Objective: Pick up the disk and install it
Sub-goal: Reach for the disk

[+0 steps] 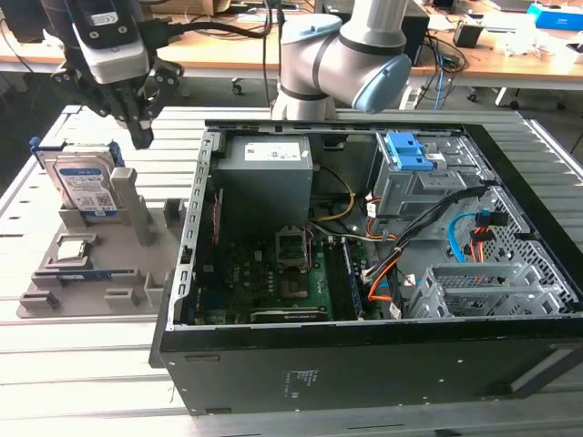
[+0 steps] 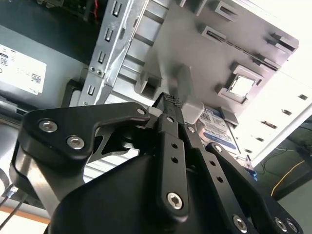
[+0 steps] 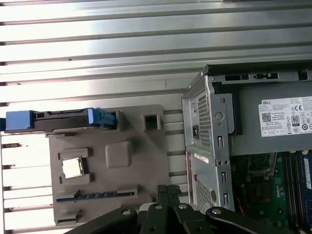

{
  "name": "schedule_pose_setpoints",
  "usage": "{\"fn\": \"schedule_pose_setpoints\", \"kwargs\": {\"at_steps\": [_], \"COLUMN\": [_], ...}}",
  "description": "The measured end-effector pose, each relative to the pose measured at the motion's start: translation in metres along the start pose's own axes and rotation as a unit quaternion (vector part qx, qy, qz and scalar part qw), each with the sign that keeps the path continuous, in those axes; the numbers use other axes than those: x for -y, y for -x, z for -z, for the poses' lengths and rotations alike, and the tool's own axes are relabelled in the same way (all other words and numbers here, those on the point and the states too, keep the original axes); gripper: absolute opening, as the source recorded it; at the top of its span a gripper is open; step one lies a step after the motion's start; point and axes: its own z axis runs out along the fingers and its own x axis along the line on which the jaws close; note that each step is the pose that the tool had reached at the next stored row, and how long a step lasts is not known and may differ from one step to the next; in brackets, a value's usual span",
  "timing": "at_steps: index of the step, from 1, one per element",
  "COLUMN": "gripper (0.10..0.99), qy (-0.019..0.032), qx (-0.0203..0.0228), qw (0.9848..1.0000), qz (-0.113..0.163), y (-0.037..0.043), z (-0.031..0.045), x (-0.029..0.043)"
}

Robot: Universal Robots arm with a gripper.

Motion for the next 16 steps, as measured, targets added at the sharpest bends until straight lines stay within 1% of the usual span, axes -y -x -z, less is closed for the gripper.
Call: {"fn": "schedule_pose_setpoints", "kwargs": {"at_steps": [2, 4, 8, 9, 11, 16], "gripper": [0.106, 0.106, 0.106, 0.106, 0.106, 0.106], "qy": [0.0000, 0.0000, 0.0000, 0.0000, 0.0000, 0.0000], "qx": [0.0000, 0.0000, 0.0000, 0.0000, 0.0000, -0.0001], "qw": [1.0000, 1.0000, 1.0000, 1.0000, 1.0000, 1.0000], "qz": [0.000, 0.000, 0.000, 0.000, 0.000, 0.000], "y": [-0.0088, -0.0198, -0.0321, -0.0366, -0.0416, -0.0628], "z": [0.0003, 0.0007, 0.0011, 0.0013, 0.0014, 0.0022], "x": [0.0007, 0.0015, 0.0025, 0.0028, 0.0032, 0.0048]}}
